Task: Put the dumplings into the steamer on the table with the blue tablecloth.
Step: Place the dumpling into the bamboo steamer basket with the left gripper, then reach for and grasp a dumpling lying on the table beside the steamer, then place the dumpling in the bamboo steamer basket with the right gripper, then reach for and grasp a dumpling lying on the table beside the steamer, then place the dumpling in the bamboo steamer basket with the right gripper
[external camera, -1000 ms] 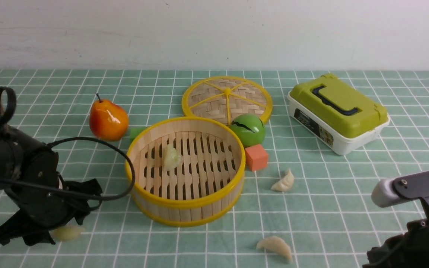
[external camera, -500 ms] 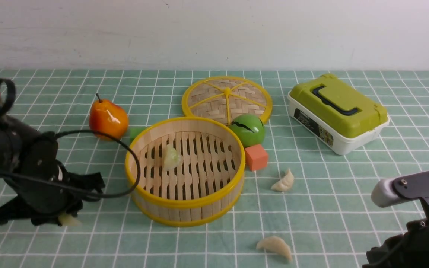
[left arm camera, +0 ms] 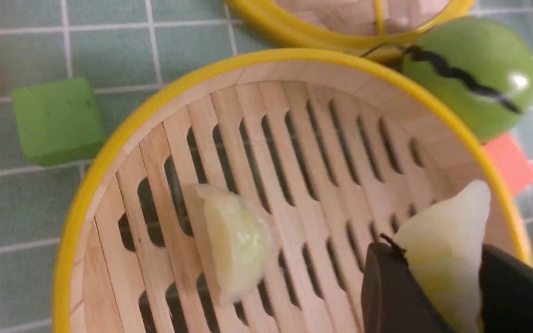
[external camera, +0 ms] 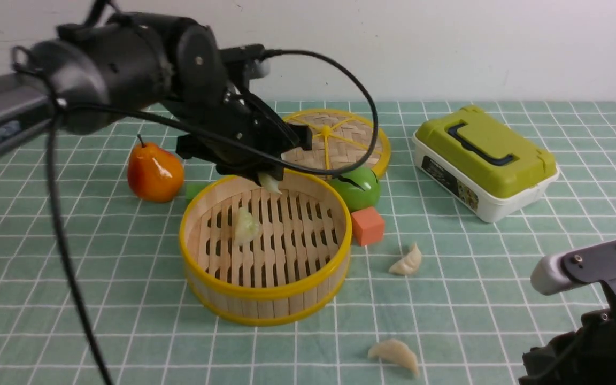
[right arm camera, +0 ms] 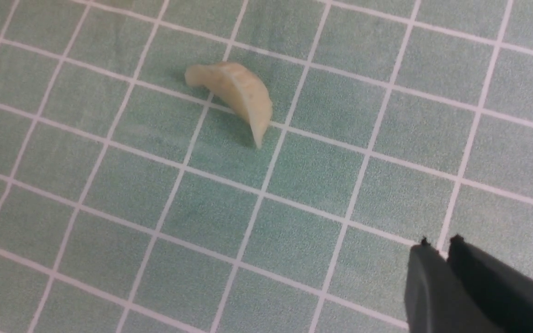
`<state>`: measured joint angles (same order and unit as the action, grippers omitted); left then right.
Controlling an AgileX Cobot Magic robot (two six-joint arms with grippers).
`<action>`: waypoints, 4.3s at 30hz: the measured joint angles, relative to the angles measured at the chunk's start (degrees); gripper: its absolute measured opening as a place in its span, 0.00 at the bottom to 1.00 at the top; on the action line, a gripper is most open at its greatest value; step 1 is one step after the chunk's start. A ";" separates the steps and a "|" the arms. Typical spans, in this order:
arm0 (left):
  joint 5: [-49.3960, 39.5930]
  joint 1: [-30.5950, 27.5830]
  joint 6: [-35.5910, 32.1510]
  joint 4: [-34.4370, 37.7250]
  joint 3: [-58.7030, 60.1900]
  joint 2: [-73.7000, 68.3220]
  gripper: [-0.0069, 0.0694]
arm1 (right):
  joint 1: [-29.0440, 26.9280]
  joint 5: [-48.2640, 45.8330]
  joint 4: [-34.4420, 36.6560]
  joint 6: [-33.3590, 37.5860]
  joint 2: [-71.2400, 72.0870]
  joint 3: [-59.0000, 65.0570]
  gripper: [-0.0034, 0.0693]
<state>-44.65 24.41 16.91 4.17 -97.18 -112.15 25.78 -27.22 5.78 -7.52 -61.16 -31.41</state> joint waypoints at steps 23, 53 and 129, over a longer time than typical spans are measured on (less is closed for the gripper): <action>-23.52 2.73 -4.29 -12.13 -15.98 -3.98 0.57 | 0.00 -11.68 11.14 26.06 -6.76 -11.24 0.46; -6.20 2.73 15.90 -20.90 65.48 86.43 0.07 | 3.30 -16.11 22.73 36.85 -40.66 -38.09 0.30; 10.30 2.73 16.66 -21.90 75.44 87.50 0.10 | -0.86 -33.76 9.13 10.25 -58.35 -75.30 0.28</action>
<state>-34.35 27.15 33.57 -17.73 -21.73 -24.65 24.92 -60.98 14.91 2.74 -119.52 -106.72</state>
